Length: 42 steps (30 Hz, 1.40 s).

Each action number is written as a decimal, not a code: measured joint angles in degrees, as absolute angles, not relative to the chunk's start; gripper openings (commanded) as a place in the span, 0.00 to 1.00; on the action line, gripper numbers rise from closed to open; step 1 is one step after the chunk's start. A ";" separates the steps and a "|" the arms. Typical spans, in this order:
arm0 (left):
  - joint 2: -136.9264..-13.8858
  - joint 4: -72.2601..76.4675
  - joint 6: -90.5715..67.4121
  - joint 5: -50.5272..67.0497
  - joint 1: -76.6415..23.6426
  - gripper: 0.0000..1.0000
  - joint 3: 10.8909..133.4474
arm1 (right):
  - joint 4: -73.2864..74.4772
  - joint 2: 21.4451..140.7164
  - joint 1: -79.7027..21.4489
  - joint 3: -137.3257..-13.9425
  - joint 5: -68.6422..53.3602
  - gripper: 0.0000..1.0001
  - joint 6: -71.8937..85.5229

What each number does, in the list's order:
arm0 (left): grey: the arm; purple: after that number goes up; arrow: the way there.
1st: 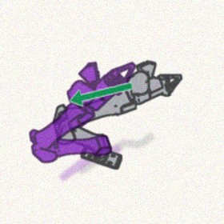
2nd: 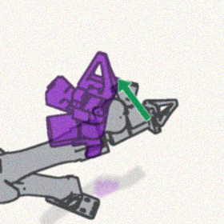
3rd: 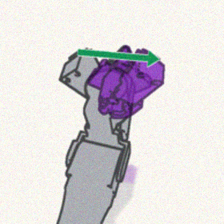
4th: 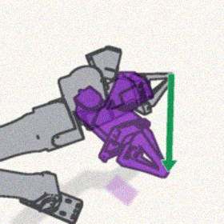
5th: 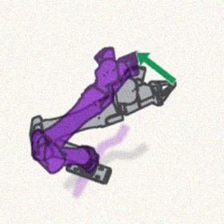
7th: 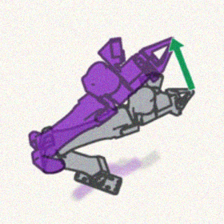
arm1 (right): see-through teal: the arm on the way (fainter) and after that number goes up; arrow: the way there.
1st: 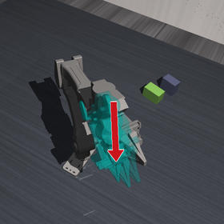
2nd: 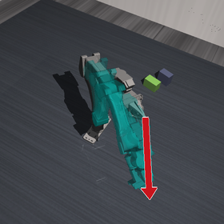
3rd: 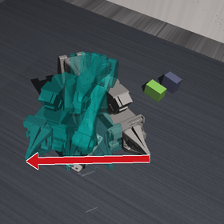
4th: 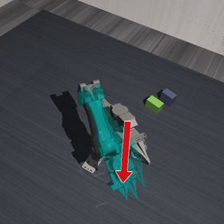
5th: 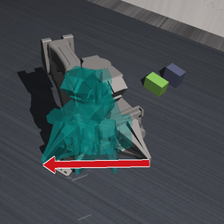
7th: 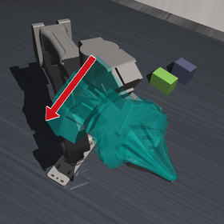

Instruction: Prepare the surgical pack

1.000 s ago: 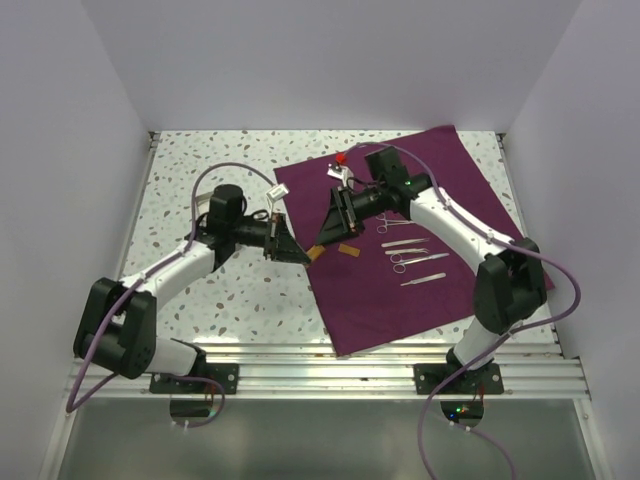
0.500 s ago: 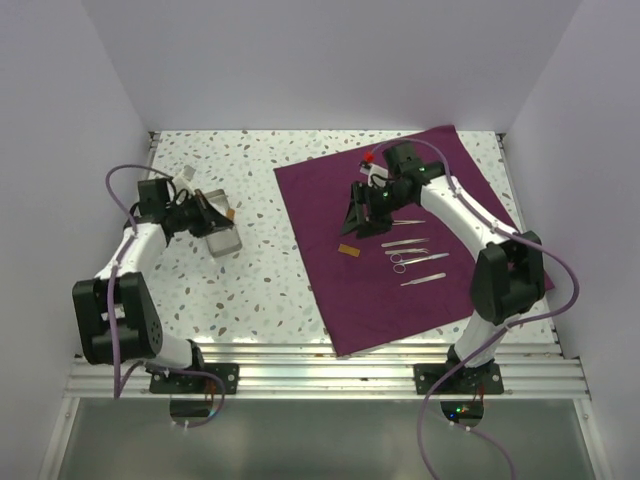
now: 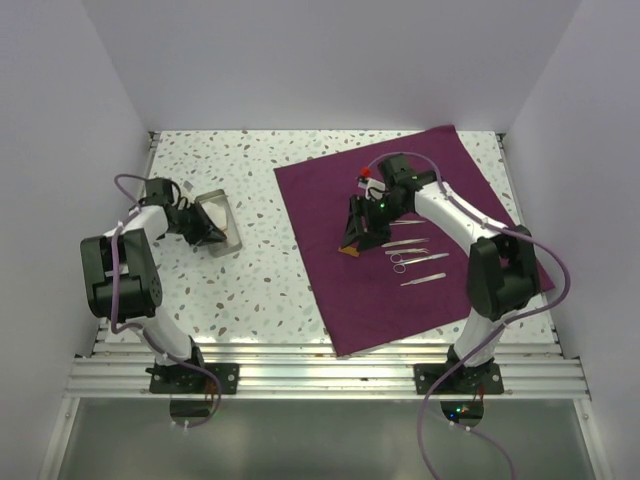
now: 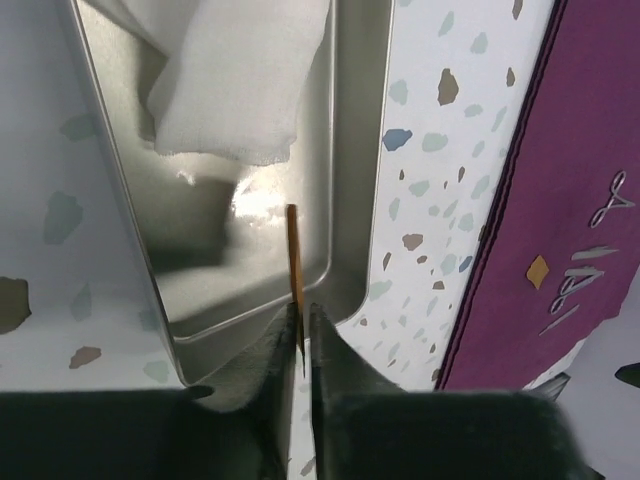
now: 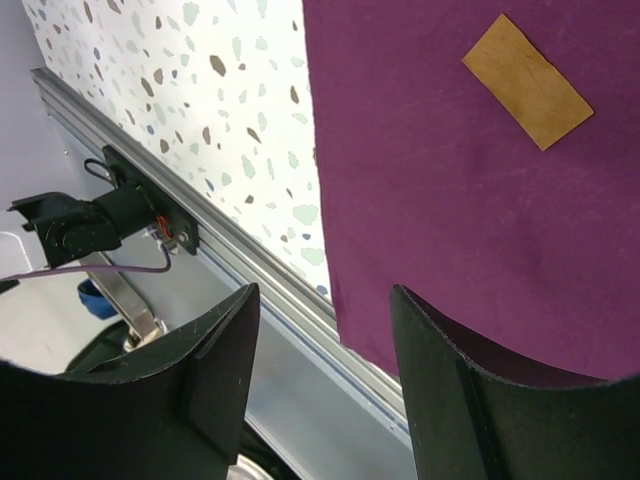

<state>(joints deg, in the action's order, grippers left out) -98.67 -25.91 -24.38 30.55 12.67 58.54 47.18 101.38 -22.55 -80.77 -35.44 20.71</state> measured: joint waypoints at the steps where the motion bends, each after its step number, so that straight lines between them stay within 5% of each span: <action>1: -98.83 -26.11 -24.43 30.35 12.67 0.26 59.09 | 46.98 101.65 -22.55 -80.47 -35.46 0.59 20.71; 9: -98.83 -28.69 -24.38 27.99 12.67 0.51 61.93 | 45.34 104.49 -22.55 -79.64 -35.42 0.59 20.80; 18: -89.71 -33.15 -24.43 24.58 11.49 0.51 61.95 | 44.60 109.60 -21.98 -80.68 -28.97 0.57 21.65; 30: -78.39 -29.28 -27.59 29.65 -2.07 0.54 54.46 | 40.14 116.79 -18.24 -82.85 -27.05 0.49 21.45; 42: -76.07 -28.88 -28.97 31.51 -2.42 0.54 51.72 | 26.98 112.18 -17.41 -69.06 -31.55 0.44 36.32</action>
<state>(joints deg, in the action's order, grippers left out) -76.07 -28.88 -28.97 31.51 -2.42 51.72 26.98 112.18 -17.41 -69.06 -31.55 36.32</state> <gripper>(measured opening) 0.537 0.439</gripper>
